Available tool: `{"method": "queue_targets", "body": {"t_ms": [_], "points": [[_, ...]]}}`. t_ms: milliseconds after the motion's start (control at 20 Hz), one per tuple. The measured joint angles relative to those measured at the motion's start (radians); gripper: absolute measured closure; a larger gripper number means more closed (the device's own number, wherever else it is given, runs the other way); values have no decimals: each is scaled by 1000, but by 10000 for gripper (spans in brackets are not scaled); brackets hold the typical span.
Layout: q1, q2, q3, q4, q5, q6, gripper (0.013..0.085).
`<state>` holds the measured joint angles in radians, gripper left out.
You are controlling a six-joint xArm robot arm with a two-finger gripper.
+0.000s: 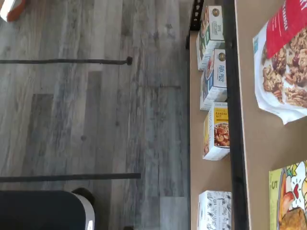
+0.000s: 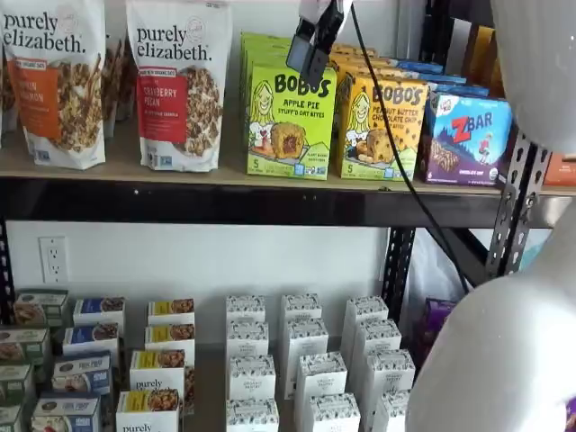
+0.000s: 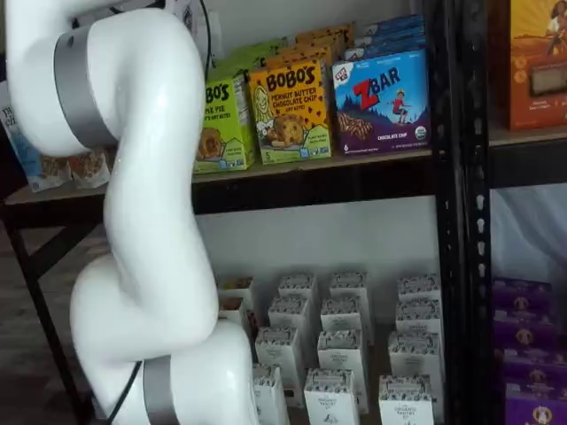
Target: Pick the green box on the top shelf, the fourth from the left
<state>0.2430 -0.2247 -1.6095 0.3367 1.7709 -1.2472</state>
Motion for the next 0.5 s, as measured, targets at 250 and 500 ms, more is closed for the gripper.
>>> {"method": "queue_targets", "body": {"t_ms": [250,500], "points": [[1,-20,14,9,-70,5,130],[10,-24,11,15,-102,16,130]]}}
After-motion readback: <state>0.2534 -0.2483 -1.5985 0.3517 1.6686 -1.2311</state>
